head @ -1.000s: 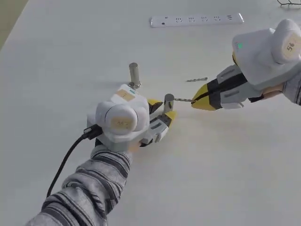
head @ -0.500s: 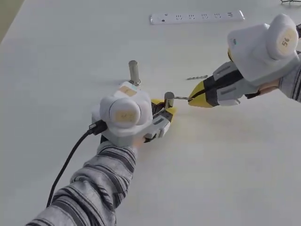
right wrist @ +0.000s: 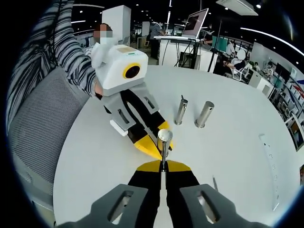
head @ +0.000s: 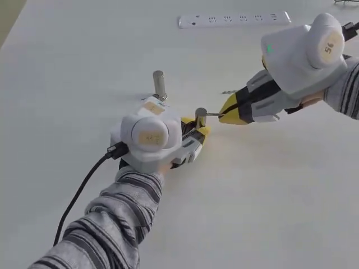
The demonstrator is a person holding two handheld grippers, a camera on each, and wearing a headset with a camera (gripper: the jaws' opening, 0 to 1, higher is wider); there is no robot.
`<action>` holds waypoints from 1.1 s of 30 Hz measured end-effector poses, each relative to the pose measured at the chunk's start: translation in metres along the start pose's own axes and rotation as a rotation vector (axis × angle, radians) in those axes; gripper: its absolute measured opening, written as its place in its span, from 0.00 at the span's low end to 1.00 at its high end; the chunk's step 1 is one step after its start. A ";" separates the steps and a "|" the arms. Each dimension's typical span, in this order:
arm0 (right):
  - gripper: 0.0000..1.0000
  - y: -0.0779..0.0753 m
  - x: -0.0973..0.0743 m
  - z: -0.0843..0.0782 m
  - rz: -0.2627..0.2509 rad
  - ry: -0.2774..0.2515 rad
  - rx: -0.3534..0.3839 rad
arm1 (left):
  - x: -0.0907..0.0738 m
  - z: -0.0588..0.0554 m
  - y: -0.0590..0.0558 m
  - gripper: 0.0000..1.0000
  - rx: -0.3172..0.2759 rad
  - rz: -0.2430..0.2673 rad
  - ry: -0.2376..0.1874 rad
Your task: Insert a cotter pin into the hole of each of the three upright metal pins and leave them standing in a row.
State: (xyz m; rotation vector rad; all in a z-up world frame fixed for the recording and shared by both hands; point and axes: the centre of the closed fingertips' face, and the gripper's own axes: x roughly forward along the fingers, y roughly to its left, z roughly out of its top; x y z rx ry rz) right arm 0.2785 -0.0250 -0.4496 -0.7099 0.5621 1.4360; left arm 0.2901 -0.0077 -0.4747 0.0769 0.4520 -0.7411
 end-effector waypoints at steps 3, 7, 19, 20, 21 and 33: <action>0.00 0.000 0.001 0.001 0.001 0.004 -0.006 | 0.000 0.000 0.000 0.10 -0.003 -0.001 0.000; 0.00 -0.002 0.004 0.002 -0.002 0.009 -0.021 | 0.000 0.000 0.000 0.10 -0.010 -0.006 0.002; 0.00 -0.002 0.011 0.009 -0.010 0.022 -0.040 | 0.000 -0.001 0.000 0.10 -0.007 0.003 0.003; 0.00 -0.002 0.011 0.009 -0.011 0.022 -0.039 | 0.000 -0.001 0.000 0.10 -0.007 0.003 0.003; 0.00 -0.001 0.011 0.010 -0.012 0.023 -0.042 | 0.000 -0.001 0.000 0.10 -0.006 0.003 0.003; 0.04 0.000 0.012 0.015 -0.029 0.019 -0.044 | 0.000 -0.001 0.000 0.10 -0.010 0.014 0.003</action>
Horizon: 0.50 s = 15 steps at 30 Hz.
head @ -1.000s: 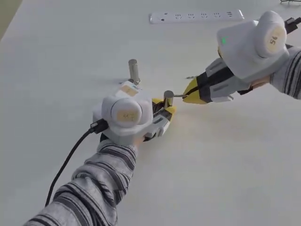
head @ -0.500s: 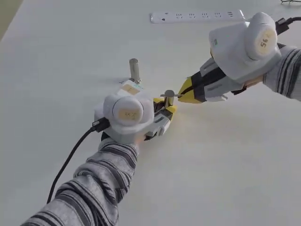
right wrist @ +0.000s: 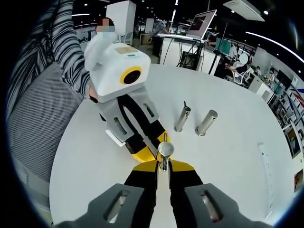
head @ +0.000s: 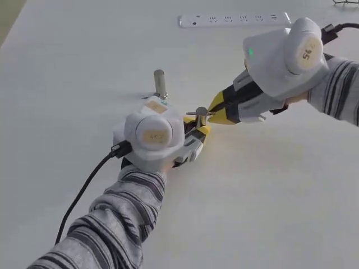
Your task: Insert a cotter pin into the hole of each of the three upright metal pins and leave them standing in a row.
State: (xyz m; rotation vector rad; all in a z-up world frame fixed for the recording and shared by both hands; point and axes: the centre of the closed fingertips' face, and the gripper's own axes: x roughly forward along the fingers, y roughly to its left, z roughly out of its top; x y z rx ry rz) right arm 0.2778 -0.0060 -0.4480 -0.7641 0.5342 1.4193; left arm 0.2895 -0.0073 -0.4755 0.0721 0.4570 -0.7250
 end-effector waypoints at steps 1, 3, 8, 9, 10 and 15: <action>0.05 0.000 -0.001 0.000 -0.005 -0.004 0.006 | 0.000 0.000 0.000 0.10 0.000 0.000 0.000; 0.05 0.000 -0.004 0.001 -0.011 -0.010 0.016 | 0.000 0.000 0.000 0.10 -0.001 0.001 0.000; 0.04 -0.002 -0.013 -0.004 -0.026 -0.017 0.046 | 0.000 0.000 0.000 0.10 -0.003 0.001 -0.001; 0.03 -0.002 -0.014 -0.004 -0.029 -0.019 0.051 | 0.000 0.000 0.000 0.10 -0.002 0.001 -0.001; 0.02 -0.003 -0.015 -0.004 -0.032 -0.023 0.057 | 0.000 0.000 0.000 0.10 -0.003 0.002 -0.001; 0.00 -0.003 -0.016 -0.002 -0.034 -0.032 0.068 | 0.001 0.000 0.000 0.10 -0.010 0.004 -0.002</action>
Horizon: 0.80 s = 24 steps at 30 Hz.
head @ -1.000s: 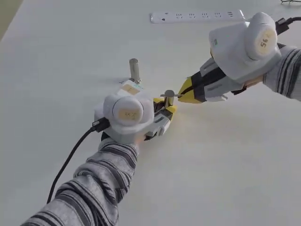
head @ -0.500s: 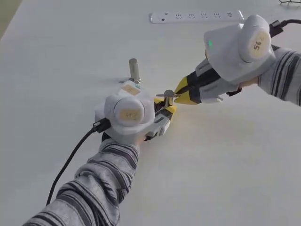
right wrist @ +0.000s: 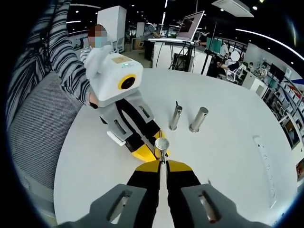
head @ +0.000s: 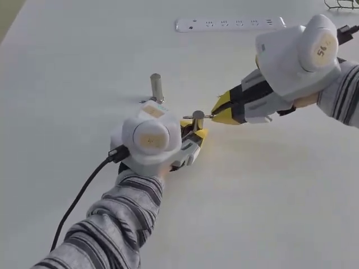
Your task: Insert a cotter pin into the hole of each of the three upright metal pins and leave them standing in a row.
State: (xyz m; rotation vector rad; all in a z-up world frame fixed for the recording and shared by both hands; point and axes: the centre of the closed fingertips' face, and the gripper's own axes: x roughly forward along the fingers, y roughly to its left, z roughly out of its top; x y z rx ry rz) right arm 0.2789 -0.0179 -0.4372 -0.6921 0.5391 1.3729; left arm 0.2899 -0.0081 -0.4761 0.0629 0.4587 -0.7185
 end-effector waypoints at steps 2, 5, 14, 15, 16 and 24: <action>0.00 -0.001 0.001 0.000 0.002 -0.002 0.001 | 0.000 0.000 0.000 0.10 -0.003 0.000 0.000; 0.00 0.001 0.002 0.002 0.006 -0.008 -0.001 | 0.000 0.000 0.000 0.10 -0.004 0.001 0.001; 0.00 0.001 0.004 0.006 0.006 -0.009 -0.008 | 0.001 0.000 0.000 0.10 -0.012 0.002 0.002; 0.00 0.002 0.004 0.007 0.005 -0.008 -0.008 | 0.001 0.000 0.000 0.10 -0.012 0.002 0.001; 0.00 0.002 0.004 0.006 0.006 -0.006 -0.010 | 0.001 0.000 0.000 0.10 -0.014 0.002 0.001; 0.00 0.001 0.005 0.006 0.004 -0.005 -0.011 | 0.001 -0.001 0.000 0.10 -0.013 0.004 0.002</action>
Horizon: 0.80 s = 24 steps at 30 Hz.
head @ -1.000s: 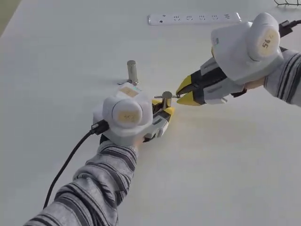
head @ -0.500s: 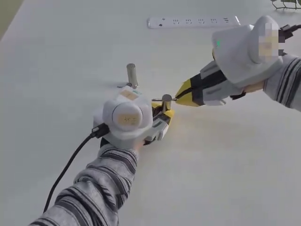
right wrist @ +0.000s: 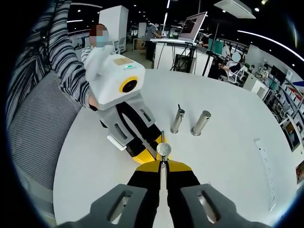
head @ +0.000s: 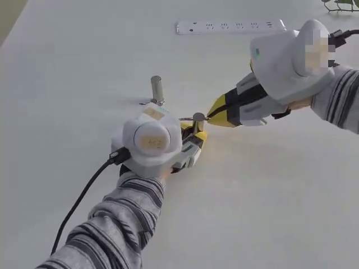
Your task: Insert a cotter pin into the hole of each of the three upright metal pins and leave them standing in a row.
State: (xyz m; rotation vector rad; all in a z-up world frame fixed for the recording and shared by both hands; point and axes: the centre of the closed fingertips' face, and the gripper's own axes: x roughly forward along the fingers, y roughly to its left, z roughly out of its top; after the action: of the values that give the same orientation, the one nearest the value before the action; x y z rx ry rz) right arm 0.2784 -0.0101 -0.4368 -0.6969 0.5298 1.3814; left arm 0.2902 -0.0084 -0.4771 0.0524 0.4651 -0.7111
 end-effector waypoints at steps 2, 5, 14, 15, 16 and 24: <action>0.00 0.000 0.000 0.000 0.000 -0.002 0.003 | 0.000 0.000 0.000 0.10 0.005 -0.002 0.001; 0.00 -0.001 0.000 -0.001 -0.003 -0.004 0.003 | 0.000 0.000 -0.001 0.10 0.027 0.005 0.001; 0.06 -0.002 0.002 -0.001 -0.027 -0.027 0.030 | -0.001 -0.001 0.003 0.16 0.015 0.015 0.014; 0.09 -0.003 0.002 0.000 -0.036 -0.039 0.039 | -0.002 -0.001 0.004 0.18 0.013 0.009 0.018; 0.10 -0.004 0.002 0.000 -0.042 -0.042 0.047 | -0.004 -0.002 0.005 0.19 0.014 0.009 0.022; 0.16 -0.007 0.004 0.007 -0.049 -0.098 0.137 | -0.021 0.001 0.000 0.32 0.029 -0.024 0.022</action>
State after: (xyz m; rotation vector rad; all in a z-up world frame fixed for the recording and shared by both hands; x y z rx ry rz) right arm 0.2849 -0.0025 -0.4337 -0.5256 0.5214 1.3127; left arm 0.2767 0.0039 -0.4674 0.0824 0.4773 -0.7419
